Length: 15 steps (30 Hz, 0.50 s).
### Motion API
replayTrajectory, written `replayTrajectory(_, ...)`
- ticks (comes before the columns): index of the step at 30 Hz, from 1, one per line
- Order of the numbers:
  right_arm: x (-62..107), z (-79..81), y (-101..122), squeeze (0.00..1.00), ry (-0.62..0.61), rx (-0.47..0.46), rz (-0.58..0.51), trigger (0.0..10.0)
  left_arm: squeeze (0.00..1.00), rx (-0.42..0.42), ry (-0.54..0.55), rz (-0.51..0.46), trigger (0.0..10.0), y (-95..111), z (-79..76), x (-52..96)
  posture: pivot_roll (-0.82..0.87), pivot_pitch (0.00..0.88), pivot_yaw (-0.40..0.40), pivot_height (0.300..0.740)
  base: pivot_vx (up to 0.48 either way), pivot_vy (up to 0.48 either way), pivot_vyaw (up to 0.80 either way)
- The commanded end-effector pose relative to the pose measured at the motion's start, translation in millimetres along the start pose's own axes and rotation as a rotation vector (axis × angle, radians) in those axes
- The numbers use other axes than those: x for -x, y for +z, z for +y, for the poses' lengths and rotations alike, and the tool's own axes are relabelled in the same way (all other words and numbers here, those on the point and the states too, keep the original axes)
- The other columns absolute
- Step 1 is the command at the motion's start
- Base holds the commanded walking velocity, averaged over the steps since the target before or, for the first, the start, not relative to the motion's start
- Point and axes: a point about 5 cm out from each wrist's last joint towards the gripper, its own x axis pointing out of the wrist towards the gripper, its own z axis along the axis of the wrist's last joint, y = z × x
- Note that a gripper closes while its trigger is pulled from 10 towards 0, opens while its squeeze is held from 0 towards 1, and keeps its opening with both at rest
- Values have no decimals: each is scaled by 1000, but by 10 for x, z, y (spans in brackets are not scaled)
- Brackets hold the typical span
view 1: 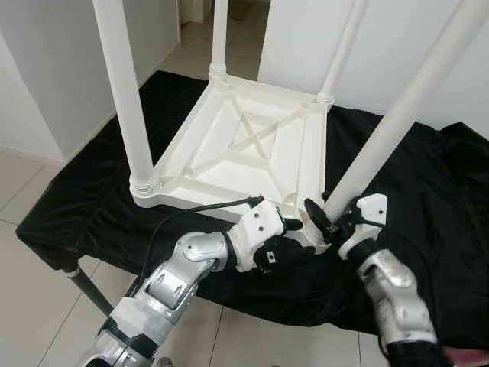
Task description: Building children table
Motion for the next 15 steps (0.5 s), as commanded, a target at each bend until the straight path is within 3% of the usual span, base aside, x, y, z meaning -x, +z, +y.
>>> replayTrajectory(1,68,-51,-66,0,-160,10,35,10000,0,-14,-65,-10,10000,26,-21,-58,-113,0,-66,740,0,0,0)
replayTrajectory(7,181,-9,-128,0,-375,25,65,10000,0,-17,-95,-15,10000,34,-3,-91,-142,0,-37,740,0,0,0)
replayTrajectory(15,232,64,-127,0,-429,22,60,10000,0,-28,-115,-14,10000,41,8,-102,-147,0,-19,740,0,0,0)
